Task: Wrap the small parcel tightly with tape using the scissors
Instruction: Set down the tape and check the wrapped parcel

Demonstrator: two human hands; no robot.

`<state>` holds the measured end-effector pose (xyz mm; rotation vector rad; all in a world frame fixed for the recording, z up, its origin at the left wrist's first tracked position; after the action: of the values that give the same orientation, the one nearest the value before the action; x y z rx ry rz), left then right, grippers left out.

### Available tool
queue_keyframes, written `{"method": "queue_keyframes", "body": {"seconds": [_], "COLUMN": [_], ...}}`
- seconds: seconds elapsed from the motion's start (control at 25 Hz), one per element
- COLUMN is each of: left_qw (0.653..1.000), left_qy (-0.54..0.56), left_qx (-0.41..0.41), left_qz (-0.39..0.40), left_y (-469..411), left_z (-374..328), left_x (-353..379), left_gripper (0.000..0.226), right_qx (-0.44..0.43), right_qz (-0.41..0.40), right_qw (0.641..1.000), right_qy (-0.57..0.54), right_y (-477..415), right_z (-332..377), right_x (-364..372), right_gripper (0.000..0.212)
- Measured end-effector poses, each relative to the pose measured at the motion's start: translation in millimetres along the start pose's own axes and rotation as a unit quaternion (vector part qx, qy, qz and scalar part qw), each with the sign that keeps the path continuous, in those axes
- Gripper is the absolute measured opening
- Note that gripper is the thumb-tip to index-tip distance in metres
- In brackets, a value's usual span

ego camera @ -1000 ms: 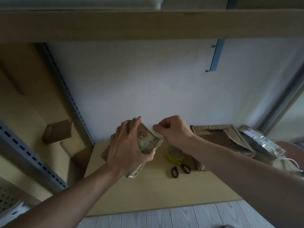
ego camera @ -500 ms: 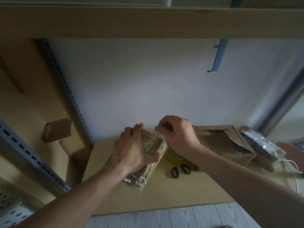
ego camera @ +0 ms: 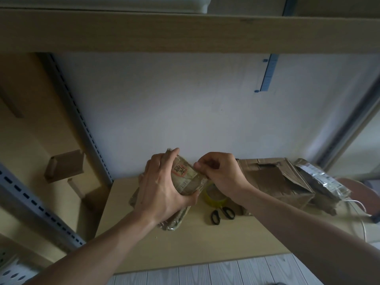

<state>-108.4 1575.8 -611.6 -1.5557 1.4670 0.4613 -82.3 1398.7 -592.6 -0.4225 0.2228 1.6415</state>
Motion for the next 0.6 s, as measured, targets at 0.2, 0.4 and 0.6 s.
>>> {"method": "queue_keyframes", "body": {"seconds": [0.2,0.4,0.6], "left_qw": [0.997,0.991,0.984], "left_qy": [0.070,0.125,0.165], "left_qx": [0.011,0.035,0.055], "left_qz": [-0.037,-0.031,-0.049], "left_y": [-1,-1,1], "left_z": [-3,-4,-4], "left_x": [2,0,-3], "left_gripper": [0.116,0.116,0.117], "right_qx": [0.152,0.157,0.120], "right_qz": [0.074,0.104,0.084], "right_qw": [0.966,0.959,0.959], "right_qy": [-0.194,-0.212,-0.241], "right_y": [11,19,25], "right_z": [0,16,23], "right_x": [9,3,4], "right_gripper": [0.030,0.049,0.038]}}
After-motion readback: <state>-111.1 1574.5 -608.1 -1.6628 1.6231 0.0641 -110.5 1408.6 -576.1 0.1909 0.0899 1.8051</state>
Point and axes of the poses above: each hand's wrist, its own y-axis away from the middle knuckle, its own x-axis out of the palm, z = x × y, the point moved 2 cm from there along -y, towards the middle knuckle, and after that the axes turned 4 degrees about z, right-handed, at the moved point
